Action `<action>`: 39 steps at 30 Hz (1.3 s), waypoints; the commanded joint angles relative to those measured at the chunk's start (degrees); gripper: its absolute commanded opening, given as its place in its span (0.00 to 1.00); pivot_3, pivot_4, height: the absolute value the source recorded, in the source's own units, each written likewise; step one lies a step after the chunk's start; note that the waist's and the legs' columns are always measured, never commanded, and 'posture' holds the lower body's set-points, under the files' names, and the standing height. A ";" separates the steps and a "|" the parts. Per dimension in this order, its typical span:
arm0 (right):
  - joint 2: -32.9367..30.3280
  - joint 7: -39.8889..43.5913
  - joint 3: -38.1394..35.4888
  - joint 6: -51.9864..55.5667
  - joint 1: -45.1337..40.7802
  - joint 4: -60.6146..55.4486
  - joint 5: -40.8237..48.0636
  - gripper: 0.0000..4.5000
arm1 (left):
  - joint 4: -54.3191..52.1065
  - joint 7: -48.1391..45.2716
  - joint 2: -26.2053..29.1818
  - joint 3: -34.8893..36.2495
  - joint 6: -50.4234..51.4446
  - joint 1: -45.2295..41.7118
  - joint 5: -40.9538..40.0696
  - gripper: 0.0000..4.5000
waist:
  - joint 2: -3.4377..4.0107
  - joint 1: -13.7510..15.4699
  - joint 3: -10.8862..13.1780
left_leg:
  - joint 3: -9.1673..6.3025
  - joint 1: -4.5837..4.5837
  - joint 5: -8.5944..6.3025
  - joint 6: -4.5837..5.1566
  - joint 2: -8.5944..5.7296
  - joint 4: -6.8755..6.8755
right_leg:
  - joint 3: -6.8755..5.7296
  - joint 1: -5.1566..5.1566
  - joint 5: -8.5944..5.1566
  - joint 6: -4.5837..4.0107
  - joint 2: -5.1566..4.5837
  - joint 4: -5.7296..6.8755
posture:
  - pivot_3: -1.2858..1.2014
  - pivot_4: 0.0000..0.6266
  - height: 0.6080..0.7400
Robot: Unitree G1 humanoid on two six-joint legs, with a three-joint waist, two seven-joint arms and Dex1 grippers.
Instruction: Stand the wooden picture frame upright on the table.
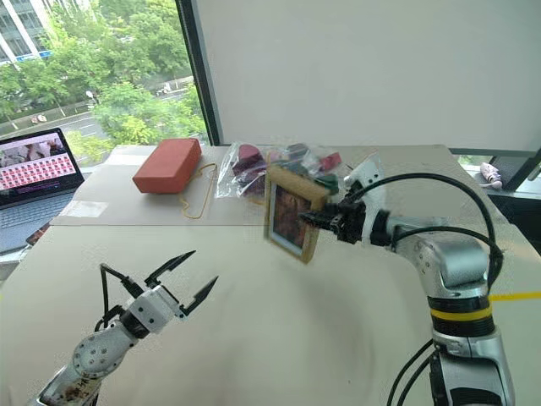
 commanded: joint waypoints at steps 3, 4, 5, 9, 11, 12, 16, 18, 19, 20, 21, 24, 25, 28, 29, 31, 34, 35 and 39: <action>-1.02 3.37 0.89 4.45 -0.53 3.04 3.10 0.28 | -3.63 -4.70 -2.69 2.85 2.12 1.25 -2.97 0.78 | 0.01 -0.38 -0.01 | 0.02 -0.42 0.02 -0.04 -0.01 0.08 | 0.06 -0.53 0.02 -0.01 0.00 0.52 | 0.52 0.24 1.00; -1.23 3.41 1.70 3.53 -0.14 3.21 2.19 0.28 | -4.00 -5.40 -3.17 3.09 2.51 1.39 -3.21 0.78 | 0.01 -0.53 -0.01 | 0.00 -0.42 0.02 -0.02 -0.01 0.08 | 0.04 -0.54 0.01 -0.01 0.00 0.54 | 0.52 0.24 1.00; -1.17 3.44 2.09 2.99 0.17 3.41 1.75 0.28 | -4.35 -5.85 -3.56 3.32 2.73 1.49 -3.15 0.78 | 0.01 -0.71 -0.01 | 0.01 -0.42 0.01 -0.01 -0.01 0.08 | 0.04 -0.55 0.01 -0.01 -0.01 0.53 | 0.52 0.24 1.00; -0.22 2.12 1.21 1.76 0.76 5.45 1.07 0.54 | -5.65 -7.90 -5.24 3.71 4.03 1.81 -3.98 0.78 | -0.01 -0.82 0.00 | 0.03 -0.38 0.01 -0.01 -0.01 0.08 | 0.06 -0.52 0.01 -0.01 0.01 0.55 | 0.52 0.24 1.00; -0.41 1.91 0.46 2.21 0.73 5.38 1.53 0.73 | -5.82 -8.97 -5.94 3.97 4.69 1.79 -4.32 0.78 | 0.00 -0.77 0.00 | 0.05 -0.38 0.02 -0.02 -0.02 0.09 | 0.07 -0.51 0.01 -0.01 0.00 0.53 | 0.52 0.24 1.00; -0.66 1.80 0.14 2.55 0.68 5.28 1.76 0.78 | -5.86 -9.55 -6.34 4.12 5.07 1.78 -4.69 0.78 | 0.00 -0.78 0.00 | 0.05 -0.38 0.02 -0.03 -0.02 0.09 | 0.07 -0.52 0.01 -0.01 0.00 0.54 | 0.52 0.24 1.00; -2.35 1.30 -3.26 5.44 0.87 4.05 4.29 0.94 | -6.04 -11.06 -7.41 4.98 5.94 1.73 -4.96 0.78 | 0.00 -0.75 0.00 | 0.04 -0.39 0.02 -0.03 -0.02 0.10 | 0.07 -0.53 0.01 -0.01 0.00 0.55 | 0.52 0.24 1.00; -3.64 0.70 -6.52 8.02 1.75 2.71 6.51 0.94 | -6.18 -11.76 -7.78 5.32 6.59 1.91 -5.38 0.78 | 0.00 -0.68 0.00 | 0.04 -0.39 0.02 -0.03 -0.02 0.10 | 0.07 -0.53 0.01 -0.01 0.00 0.55 | 0.52 0.24 1.00; -4.64 0.52 -8.36 9.33 2.76 1.43 7.55 0.94 | -6.40 -11.87 -8.04 5.60 7.19 2.19 -5.57 0.78 | 0.00 -0.62 0.00 | 0.04 -0.40 0.02 -0.03 -0.02 0.10 | 0.08 -0.53 0.01 -0.01 0.00 0.55 | 0.52 0.24 1.00; -5.70 0.36 -9.81 10.38 3.99 -0.07 8.42 0.94 | -6.72 -11.91 -8.30 5.90 7.94 2.52 -5.74 0.78 | 0.00 -0.51 0.00 | 0.04 -0.41 0.02 -0.03 -0.02 0.10 | 0.07 -0.52 0.01 -0.01 0.00 0.55 | 0.52 0.24 1.00; -6.49 -0.01 -11.20 11.54 5.24 -1.53 9.29 0.94 | -7.22 -11.81 -8.70 6.28 9.12 2.91 -6.26 0.78 | 0.00 -0.34 0.00 | 0.03 -0.42 0.02 -0.02 -0.02 0.10 | 0.07 -0.52 0.01 -0.01 0.00 0.55 | 0.52 0.24 1.00; -7.11 -3.49 -16.37 16.48 12.17 -9.34 12.62 0.94 | -10.40 -9.56 -11.30 7.56 20.65 4.06 -11.55 0.78 | -0.01 -0.03 0.00 | 0.02 -0.45 0.00 0.01 -0.02 0.10 | 0.06 -0.51 0.01 -0.01 0.00 0.52 | 0.52 0.24 1.00; -6.42 -5.55 -18.22 18.36 14.64 -12.31 13.74 0.94 | -11.56 -8.97 -12.13 7.80 24.79 4.33 -13.46 0.78 | -0.02 0.09 0.00 | 0.02 -0.45 -0.01 0.02 -0.01 0.09 | 0.06 -0.50 0.01 -0.01 0.01 0.52 | 0.52 0.24 1.00; 2.21 -16.86 -21.11 18.88 20.30 -23.17 13.59 0.94 | -13.64 -5.12 -15.38 9.56 34.65 4.23 -16.60 0.78 | -0.04 -0.17 0.00 | 0.02 -0.45 -0.02 0.04 -0.01 0.10 | 0.06 -0.50 0.01 -0.01 0.01 0.57 | 0.52 0.24 1.00; 4.42 -21.10 -19.33 16.17 22.75 -26.48 10.01 0.94 | -13.97 -3.85 -16.49 10.25 36.01 4.20 -16.55 0.78 | -0.04 -0.60 0.00 | 0.01 -0.42 -0.02 0.04 0.01 0.11 | 0.07 -0.49 0.01 -0.01 0.04 0.57 | 0.52 0.24 1.00; 7.84 -30.51 -15.14 9.90 27.07 -30.41 0.43 0.94 | -14.58 -2.36 -17.68 10.99 38.11 4.09 -15.90 0.78 | -0.03 -0.64 0.00 | 0.03 -0.38 -0.01 0.02 -0.02 0.14 | 0.13 -0.54 0.01 -0.01 0.03 0.54 | 0.52 0.24 1.00; 18.16 -47.36 -11.57 -4.61 33.71 -35.17 -14.70 0.94 | -15.02 0.08 -20.14 11.76 41.90 3.11 -16.53 0.78 | -0.05 -0.48 -0.01 | 0.02 -0.34 0.11 -0.20 -0.02 0.15 | 0.13 -0.54 0.00 0.00 0.03 0.54 | 0.52 0.24 1.00; 21.71 -49.70 -7.32 -13.11 38.21 -35.70 -19.35 0.94 | -14.53 1.06 -21.19 12.32 42.66 2.33 -16.73 0.78 | -0.04 -0.49 -0.01 | 0.02 -0.35 0.15 -0.26 -0.04 0.14 | 0.13 -0.57 0.00 0.00 0.02 0.54 | 0.52 0.24 1.00; 24.34 -51.02 5.02 -32.18 46.93 -31.29 -31.48 0.94 | -12.20 2.62 -23.32 13.69 43.47 0.28 -15.76 0.78 | -0.06 -0.84 -0.02 | 0.04 -0.36 0.21 -0.37 -0.06 0.13 | 0.17 -0.62 0.00 0.00 0.00 0.53 | 0.52 0.24 1.00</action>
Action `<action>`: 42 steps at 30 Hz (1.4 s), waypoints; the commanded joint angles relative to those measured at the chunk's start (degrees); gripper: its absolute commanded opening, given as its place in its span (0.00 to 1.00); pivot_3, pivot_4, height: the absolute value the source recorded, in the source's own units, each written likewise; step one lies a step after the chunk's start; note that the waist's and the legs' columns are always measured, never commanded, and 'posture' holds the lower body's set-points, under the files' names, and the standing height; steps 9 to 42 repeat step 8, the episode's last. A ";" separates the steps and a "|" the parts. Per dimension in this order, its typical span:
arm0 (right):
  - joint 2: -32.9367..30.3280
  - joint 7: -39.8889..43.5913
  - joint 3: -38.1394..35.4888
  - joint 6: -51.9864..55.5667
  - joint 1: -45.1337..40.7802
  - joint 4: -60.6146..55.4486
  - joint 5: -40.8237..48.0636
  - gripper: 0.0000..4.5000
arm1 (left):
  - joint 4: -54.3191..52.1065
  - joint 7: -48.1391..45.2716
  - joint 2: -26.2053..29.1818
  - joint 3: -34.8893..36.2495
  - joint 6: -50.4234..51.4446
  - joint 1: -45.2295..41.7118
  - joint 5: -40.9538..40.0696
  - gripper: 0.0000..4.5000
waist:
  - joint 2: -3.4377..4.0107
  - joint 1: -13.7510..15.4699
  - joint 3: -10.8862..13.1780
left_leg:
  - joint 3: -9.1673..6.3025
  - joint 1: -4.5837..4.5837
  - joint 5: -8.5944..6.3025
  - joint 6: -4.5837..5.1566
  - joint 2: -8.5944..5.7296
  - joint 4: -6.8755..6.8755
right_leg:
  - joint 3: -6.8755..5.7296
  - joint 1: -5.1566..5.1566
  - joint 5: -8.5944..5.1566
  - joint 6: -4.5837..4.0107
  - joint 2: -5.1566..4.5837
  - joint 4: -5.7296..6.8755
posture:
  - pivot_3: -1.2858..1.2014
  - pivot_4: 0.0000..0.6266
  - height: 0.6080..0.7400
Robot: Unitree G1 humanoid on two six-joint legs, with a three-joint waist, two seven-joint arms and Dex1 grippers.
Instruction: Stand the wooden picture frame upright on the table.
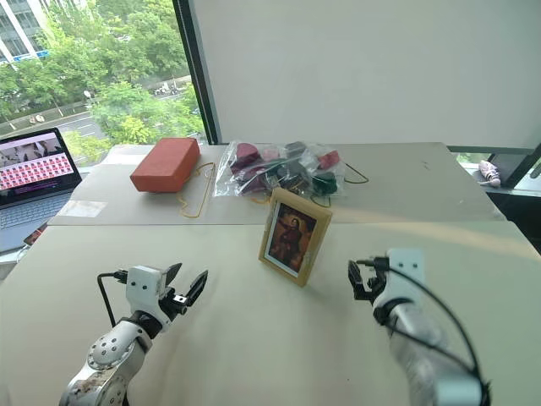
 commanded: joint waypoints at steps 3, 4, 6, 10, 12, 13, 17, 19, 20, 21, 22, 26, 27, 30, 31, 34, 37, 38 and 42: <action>1.36 -1.05 8.63 -18.85 3.55 5.35 -9.64 0.94 | 0.65 0.23 -1.25 1.27 0.01 -2.01 0.49 0.78 | 0.00 -0.57 0.00 | 0.05 0.08 0.08 -0.14 0.01 0.00 | 0.05 0.03 0.02 -0.03 0.01 0.00 | 0.52 0.24 1.00; 2.05 -0.75 8.78 -20.17 3.71 6.50 -9.60 0.94 | 0.73 -0.37 -1.16 1.01 -0.01 -2.07 0.57 0.78 | 0.00 -0.53 0.00 | 0.04 0.13 0.08 -0.14 0.03 -0.01 | 0.05 0.08 0.02 -0.04 0.03 0.00 | 0.52 0.24 1.00; 2.77 -0.52 8.75 -22.04 3.77 8.14 -10.35 0.94 | 0.86 -1.41 -0.82 0.45 -0.38 -2.09 1.00 0.78 | -0.01 -0.42 0.00 | 0.00 0.14 0.08 -0.14 0.05 -0.03 | 0.05 0.09 0.01 -0.07 0.08 0.01 | 0.52 0.24 1.00; 3.19 -0.25 8.22 -23.39 3.79 9.39 -10.56 0.94 | 1.01 -1.75 -0.74 0.37 -0.29 -2.17 1.33 0.78 | -0.01 -0.36 0.00 | 0.00 0.12 0.08 -0.14 0.04 -0.03 | 0.05 0.09 0.01 -0.07 0.07 -0.01 | 0.52 0.24 1.00; 3.19 -0.25 8.22 -23.39 3.79 9.39 -10.56 0.94 | 1.01 -1.75 -0.74 0.37 -0.29 -2.17 1.33 0.78 | -0.01 -0.36 0.00 | 0.00 0.12 0.08 -0.14 0.04 -0.03 | 0.05 0.09 0.01 -0.07 0.07 -0.01 | 0.52 0.24 1.00; 3.19 -0.25 8.22 -23.39 3.79 9.39 -10.56 0.94 | 1.01 -1.75 -0.74 0.37 -0.29 -2.17 1.33 0.78 | -0.01 -0.36 0.00 | 0.00 0.12 0.08 -0.14 0.04 -0.03 | 0.05 0.09 0.01 -0.07 0.07 -0.01 | 0.52 0.24 1.00; 3.19 -0.25 8.22 -23.39 3.79 9.39 -10.56 0.94 | 1.01 -1.75 -0.74 0.37 -0.29 -2.17 1.33 0.78 | -0.01 -0.36 0.00 | 0.00 0.12 0.08 -0.14 0.04 -0.03 | 0.05 0.09 0.01 -0.07 0.07 -0.01 | 0.52 0.24 1.00; 3.19 -0.25 8.22 -23.39 3.79 9.39 -10.56 0.94 | 1.01 -1.75 -0.74 0.37 -0.29 -2.17 1.33 0.78 | -0.01 -0.36 0.00 | 0.00 0.12 0.08 -0.14 0.04 -0.03 | 0.05 0.09 0.01 -0.07 0.07 -0.01 | 0.52 0.24 1.00; 3.19 -0.25 8.22 -23.39 3.79 9.39 -10.56 0.94 | 1.01 -1.75 -0.74 0.37 -0.29 -2.17 1.33 0.78 | -0.01 -0.36 0.00 | 0.00 0.12 0.08 -0.14 0.04 -0.03 | 0.05 0.09 0.01 -0.07 0.07 -0.01 | 0.52 0.24 1.00; 3.19 -0.25 8.22 -23.39 3.79 9.39 -10.56 0.94 | 1.01 -1.75 -0.74 0.37 -0.29 -2.17 1.33 0.78 | -0.01 -0.36 0.00 | 0.00 0.12 0.08 -0.14 0.04 -0.03 | 0.05 0.09 0.01 -0.07 0.07 -0.01 | 0.52 0.24 1.00; 3.19 -0.25 8.22 -23.39 3.79 9.39 -10.56 0.94 | 1.01 -1.75 -0.74 0.37 -0.29 -2.17 1.33 0.78 | -0.01 -0.36 0.00 | 0.00 0.12 0.08 -0.14 0.04 -0.03 | 0.05 0.09 0.01 -0.07 0.07 -0.01 | 0.52 0.24 1.00; 3.19 -0.25 8.22 -23.39 3.79 9.39 -10.56 0.94 | 1.01 -1.75 -0.74 0.37 -0.29 -2.17 1.33 0.78 | -0.01 -0.36 0.00 | 0.00 0.12 0.08 -0.14 0.04 -0.03 | 0.05 0.09 0.01 -0.07 0.07 -0.01 | 0.52 0.24 1.00; 3.19 -0.25 8.22 -23.39 3.79 9.39 -10.56 0.94 | 1.01 -1.75 -0.74 0.37 -0.29 -2.17 1.33 0.78 | -0.01 -0.36 0.00 | 0.00 0.12 0.08 -0.14 0.04 -0.03 | 0.05 0.09 0.01 -0.07 0.07 -0.01 | 0.52 0.24 1.00; 3.19 -0.25 8.22 -23.39 3.79 9.39 -10.56 0.94 | 1.01 -1.75 -0.74 0.37 -0.29 -2.17 1.33 0.78 | -0.01 -0.36 0.00 | 0.00 0.12 0.08 -0.14 0.04 -0.03 | 0.05 0.09 0.01 -0.07 0.07 -0.01 | 0.52 0.24 1.00; 3.19 -0.25 8.22 -23.39 3.79 9.39 -10.56 0.94 | 1.01 -1.75 -0.74 0.37 -0.29 -2.17 1.33 0.78 | -0.01 -0.36 0.00 | 0.00 0.12 0.08 -0.14 0.04 -0.03 | 0.05 0.09 0.01 -0.07 0.07 -0.01 | 0.52 0.24 1.00; 3.19 -0.25 8.22 -23.39 3.79 9.39 -10.56 0.94 | 1.01 -1.75 -0.74 0.37 -0.29 -2.17 1.33 0.78 | -0.01 -0.36 0.00 | 0.00 0.12 0.08 -0.14 0.04 -0.03 | 0.05 0.09 0.01 -0.07 0.07 -0.01 | 0.52 0.24 1.00; 3.19 -0.25 8.22 -23.39 3.79 9.39 -10.56 0.94 | 1.01 -1.75 -0.74 0.37 -0.29 -2.17 1.33 0.78 | -0.01 -0.36 0.00 | 0.00 0.12 0.08 -0.14 0.04 -0.03 | 0.05 0.09 0.01 -0.07 0.07 -0.01 | 0.52 0.24 1.00; 3.19 -0.25 8.22 -23.39 3.79 9.39 -10.56 0.94 | 1.01 -1.75 -0.74 0.37 -0.29 -2.17 1.33 0.78 | -0.01 -0.36 0.00 | 0.00 0.12 0.08 -0.14 0.04 -0.03 | 0.05 0.09 0.01 -0.07 0.07 -0.01 | 0.52 0.24 1.00; 3.19 -0.25 8.22 -23.39 3.79 9.39 -10.56 0.94 | 1.01 -1.75 -0.74 0.37 -0.29 -2.17 1.33 0.78 | -0.01 -0.36 0.00 | 0.00 0.12 0.08 -0.14 0.04 -0.03 | 0.05 0.09 0.01 -0.07 0.07 -0.01 | 0.52 0.24 1.00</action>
